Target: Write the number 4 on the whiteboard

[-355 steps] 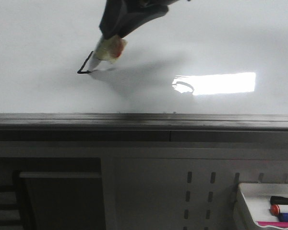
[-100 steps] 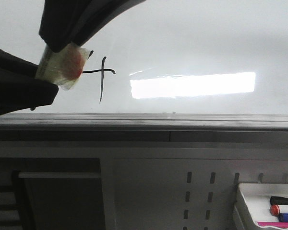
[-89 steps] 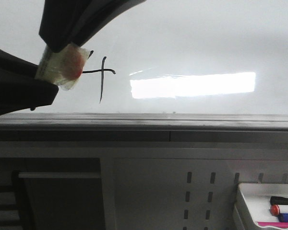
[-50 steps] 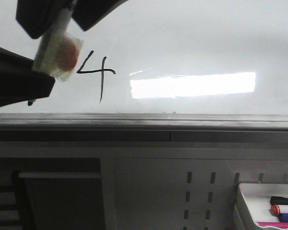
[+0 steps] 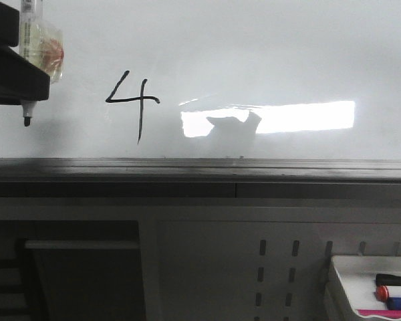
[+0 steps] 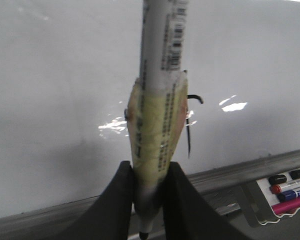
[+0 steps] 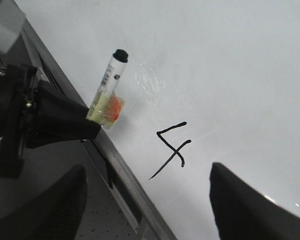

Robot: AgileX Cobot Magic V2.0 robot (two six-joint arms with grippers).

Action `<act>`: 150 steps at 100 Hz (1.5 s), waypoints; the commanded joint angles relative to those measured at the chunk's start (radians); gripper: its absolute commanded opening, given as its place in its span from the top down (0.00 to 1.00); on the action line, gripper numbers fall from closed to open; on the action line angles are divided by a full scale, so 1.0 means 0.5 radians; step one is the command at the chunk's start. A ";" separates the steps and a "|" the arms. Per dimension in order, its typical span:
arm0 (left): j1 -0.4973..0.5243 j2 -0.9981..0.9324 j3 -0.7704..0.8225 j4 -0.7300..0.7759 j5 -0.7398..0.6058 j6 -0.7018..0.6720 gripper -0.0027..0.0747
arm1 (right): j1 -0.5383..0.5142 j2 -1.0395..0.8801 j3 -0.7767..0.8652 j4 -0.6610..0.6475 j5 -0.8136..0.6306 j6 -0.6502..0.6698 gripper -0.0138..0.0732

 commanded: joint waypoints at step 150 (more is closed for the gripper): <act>0.222 0.239 -0.448 -0.047 0.345 -0.011 0.57 | -0.013 -0.130 -0.054 -0.010 0.060 -0.014 0.39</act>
